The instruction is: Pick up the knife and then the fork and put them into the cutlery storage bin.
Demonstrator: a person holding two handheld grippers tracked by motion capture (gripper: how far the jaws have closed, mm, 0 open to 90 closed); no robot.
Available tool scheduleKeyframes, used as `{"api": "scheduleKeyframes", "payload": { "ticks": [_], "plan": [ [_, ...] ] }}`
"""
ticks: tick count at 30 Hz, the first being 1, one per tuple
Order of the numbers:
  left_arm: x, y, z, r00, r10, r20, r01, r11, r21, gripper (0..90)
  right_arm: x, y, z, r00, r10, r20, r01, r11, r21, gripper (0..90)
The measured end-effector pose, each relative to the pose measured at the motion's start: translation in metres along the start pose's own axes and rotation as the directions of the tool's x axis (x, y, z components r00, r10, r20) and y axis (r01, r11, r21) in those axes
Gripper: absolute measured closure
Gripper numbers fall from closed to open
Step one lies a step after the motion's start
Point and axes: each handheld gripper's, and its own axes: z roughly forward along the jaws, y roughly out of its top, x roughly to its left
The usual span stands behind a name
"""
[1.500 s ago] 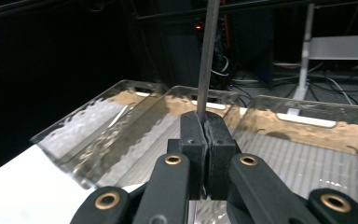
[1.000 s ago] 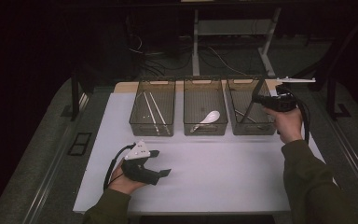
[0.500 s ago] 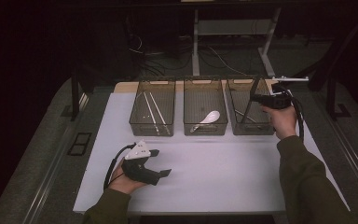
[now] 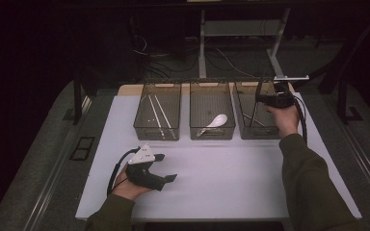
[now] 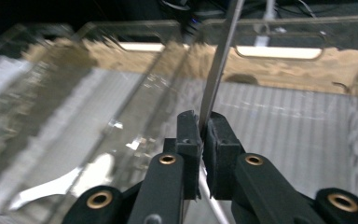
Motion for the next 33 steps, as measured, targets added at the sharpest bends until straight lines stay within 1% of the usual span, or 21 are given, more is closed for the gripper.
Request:
{"api": "scheduleKeyframes", "payload": {
  "ticks": [2,4,6,7,8,9,10,12,14,16,17,18,22,23,25,27,30,33],
  "plan": [
    [0.0,0.0,0.0,1.0,0.001,0.001,-0.001,1.0,0.0,14.5,-0.002,-0.002,0.007,0.9997,-0.011,0.023,0.01,0.999,0.037,83.6],
    [0.0,0.0,0.0,1.0,0.001,0.001,-0.001,1.0,-0.001,14.5,-0.003,-0.004,0.013,0.9994,0.001,0.036,-0.003,0.997,0.075,83.7],
    [0.0,0.0,0.0,1.0,0.002,0.002,-0.002,1.0,-0.001,14.5,-0.003,-0.007,0.017,0.9986,0.002,0.053,-0.008,0.994,0.109,83.6],
    [0.0,0.0,0.0,1.0,0.001,0.002,-0.001,1.0,-0.002,14.5,-0.003,-0.007,0.018,0.9979,-0.007,0.065,0.0,0.994,0.106,83.7],
    [0.0,0.0,0.0,1.0,-0.001,0.002,0.001,1.0,-0.004,14.5,-0.002,-0.007,0.019,0.9978,-0.011,0.065,0.005,0.995,0.104,83.8],
    [0.0,0.0,0.0,1.0,0.001,0.003,-0.001,1.0,-0.002,14.5,-0.002,-0.007,0.018,0.9979,-0.004,0.064,-0.003,0.994,0.109,83.5],
    [0.0,0.0,0.0,1.0,0.0,0.003,0.0,1.0,-0.002,14.5,-0.002,-0.006,0.018,0.9976,-0.014,0.068,0.007,0.994,0.106,83.1],
    [0.0,0.0,0.0,1.0,0.001,0.003,-0.001,1.0,-0.001,14.4,-0.002,-0.007,0.017,0.9972,0.0,0.075,-0.008,0.994,0.107,80.9],
    [0.0,0.0,0.0,1.0,0.002,0.003,-0.002,1.0,0.0,14.4,-0.004,-0.006,0.016,0.998,0.001,0.063,-0.006,0.996,0.09,76.0],
    [0.0,0.001,0.0,1.0,0.003,0.002,-0.003,1.0,0.003,14.3,-0.003,-0.006,0.016,0.9979,0.001,0.065,-0.006,0.996,0.087,71.5],
    [0.0,0.001,0.0,1.0,0.003,0.001,-0.003,1.0,0.002,14.2,-0.004,-0.006,0.015,0.9978,-0.005,0.066,0.0,0.996,0.084,70.9],
    [0.0,0.001,0.0,1.0,0.004,0.001,-0.004,1.0,0.002,14.2,-0.003,-0.006,0.014,0.998,0.003,0.063,-0.008,0.996,0.083,69.5],
    [0.0,0.001,0.0,1.0,0.005,0.0,-0.005,1.0,0.001,14.2,-0.003,-0.005,0.011,0.9986,-0.012,0.051,0.009,0.998,0.068,61.7],
    [0.0,0.001,0.0,1.0,0.002,0.001,-0.002,1.0,-0.002,14.2,-0.003,-0.004,0.009,0.9989,-0.014,0.044,0.011,0.998,0.067,58.7],
    [0.0,0.0,0.0,1.0,-0.002,0.004,0.002,1.0,-0.006,14.0,-0.002,-0.004,0.007,0.9985,-0.027,0.048,0.025,0.998,0.053,52.0],
    [0.0,0.0,0.0,1.0,-0.005,0.006,0.005,1.0,-0.008,13.8,0.0,-0.004,0.004,0.9986,-0.03,0.044,0.028,0.999,0.047,46.6],
    [0.0,0.0,0.0,1.0,-0.003,0.007,0.003,1.0,-0.008,13.6,0.005,-0.004,-0.001,0.9979,-0.06,0.026,0.059,0.998,0.034,40.1],
    [0.0,0.0,-0.001,1.0,-0.001,0.008,0.001,1.0,-0.009,13.2,0.011,-0.006,-0.009,0.9936,-0.113,0.006,0.113,0.994,0.003,34.5]
  ]
}}
